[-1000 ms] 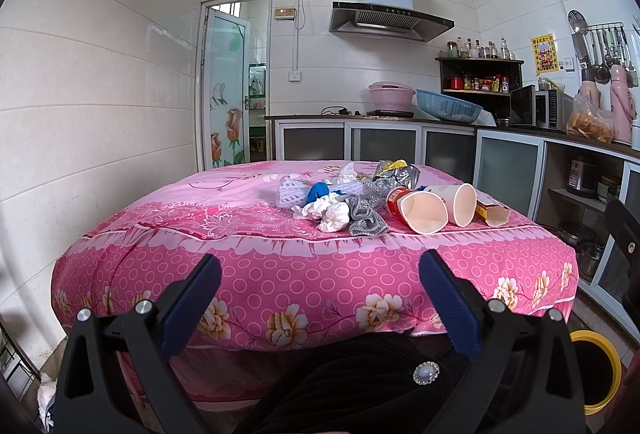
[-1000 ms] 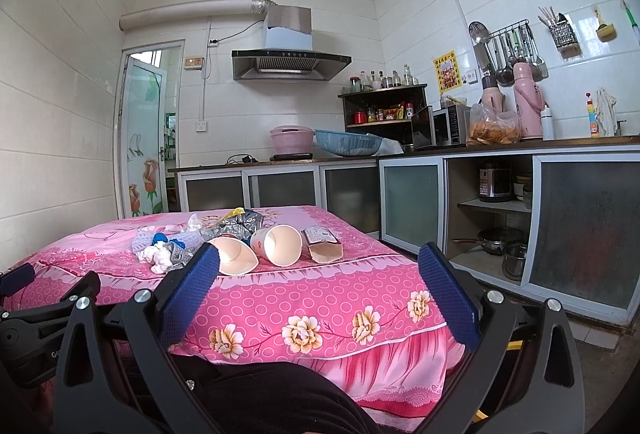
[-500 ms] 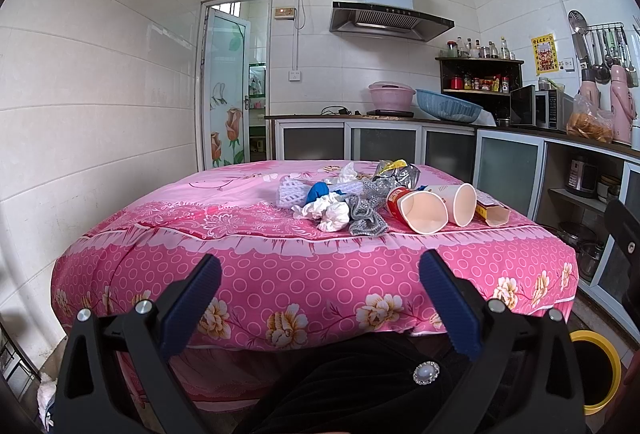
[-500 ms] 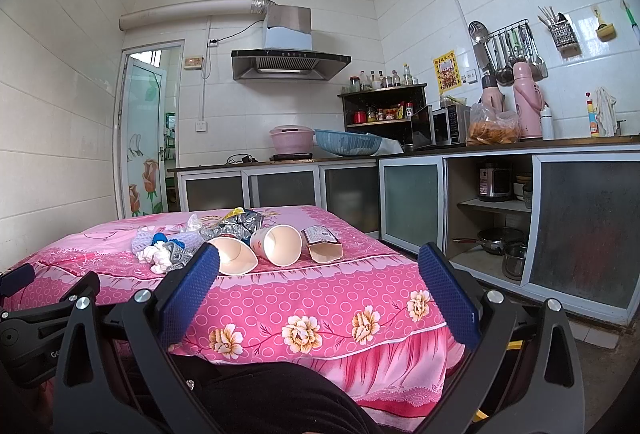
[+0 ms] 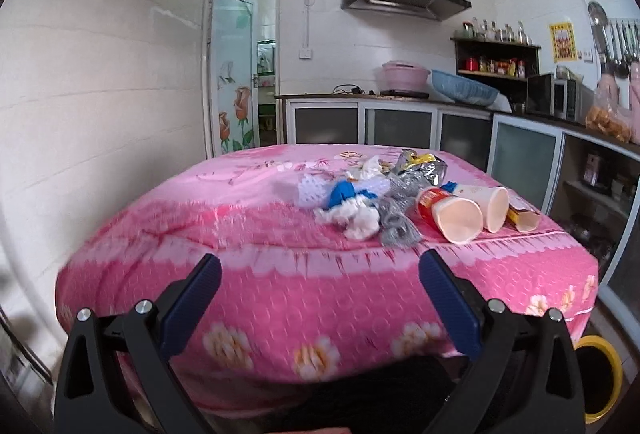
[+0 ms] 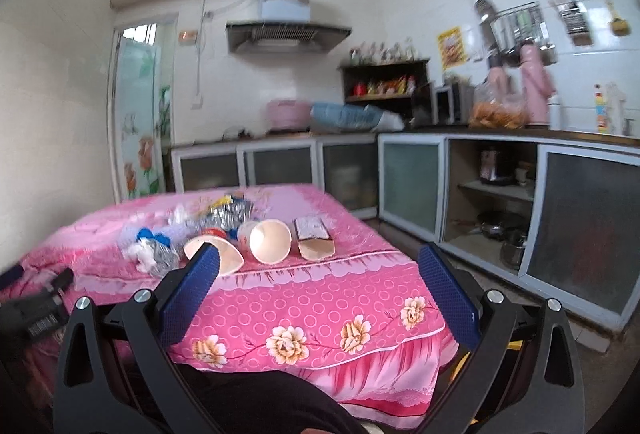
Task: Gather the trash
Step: 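Grasp the brown snack box with the right tool while the left tool grasps white mesh netting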
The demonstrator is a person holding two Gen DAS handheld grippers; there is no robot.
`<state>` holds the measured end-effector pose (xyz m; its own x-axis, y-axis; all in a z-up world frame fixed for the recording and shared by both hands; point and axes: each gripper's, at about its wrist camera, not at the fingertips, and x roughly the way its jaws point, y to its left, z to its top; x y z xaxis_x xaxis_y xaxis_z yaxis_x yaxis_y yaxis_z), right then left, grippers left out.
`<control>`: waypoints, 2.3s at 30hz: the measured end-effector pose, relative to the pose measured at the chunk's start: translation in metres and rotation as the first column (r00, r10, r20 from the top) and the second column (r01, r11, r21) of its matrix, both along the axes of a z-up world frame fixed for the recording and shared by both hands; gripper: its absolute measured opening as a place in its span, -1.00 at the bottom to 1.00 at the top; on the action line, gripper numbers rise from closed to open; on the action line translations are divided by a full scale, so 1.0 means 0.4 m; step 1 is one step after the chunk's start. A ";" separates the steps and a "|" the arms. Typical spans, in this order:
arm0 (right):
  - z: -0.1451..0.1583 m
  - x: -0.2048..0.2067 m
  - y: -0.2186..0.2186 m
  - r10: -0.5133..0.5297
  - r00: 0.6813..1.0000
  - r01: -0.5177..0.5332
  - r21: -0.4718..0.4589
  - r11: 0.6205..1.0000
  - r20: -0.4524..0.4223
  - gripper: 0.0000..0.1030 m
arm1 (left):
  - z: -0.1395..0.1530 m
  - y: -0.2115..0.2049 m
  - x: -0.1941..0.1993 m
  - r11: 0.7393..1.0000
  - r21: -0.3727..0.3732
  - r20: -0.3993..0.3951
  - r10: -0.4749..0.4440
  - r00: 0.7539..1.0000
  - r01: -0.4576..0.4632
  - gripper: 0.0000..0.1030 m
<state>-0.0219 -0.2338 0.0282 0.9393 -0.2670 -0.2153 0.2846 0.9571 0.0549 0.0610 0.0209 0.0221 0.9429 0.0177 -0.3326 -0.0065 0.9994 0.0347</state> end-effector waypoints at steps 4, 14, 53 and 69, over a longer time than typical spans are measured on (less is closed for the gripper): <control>0.006 0.103 -0.059 0.153 0.978 -0.143 0.079 0.987 -0.140 0.85 | 0.017 0.002 0.093 0.992 0.101 -0.042 -0.072 0.997 0.076 0.85; -0.014 0.276 -0.169 0.269 0.935 -0.220 0.217 0.951 -0.230 0.85 | 0.014 0.037 0.300 0.963 0.109 -0.248 -0.214 0.945 0.247 0.85; -0.158 0.734 -0.219 0.123 0.781 -0.207 -0.068 0.976 -0.612 0.81 | -0.095 0.129 0.892 0.968 -0.036 -0.594 -0.219 0.774 0.247 0.85; -0.157 0.751 -0.192 0.167 0.767 -0.239 -0.034 0.970 -0.619 -0.65 | -0.100 0.076 0.898 0.899 -0.097 -0.558 -0.403 0.725 0.426 -0.84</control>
<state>0.2787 -0.3107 -0.0345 0.6567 -0.1395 -0.7411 0.0220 0.9859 -0.1661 0.4201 0.0513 -0.0178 0.5110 -0.3087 -0.8022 0.4400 0.8957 -0.0643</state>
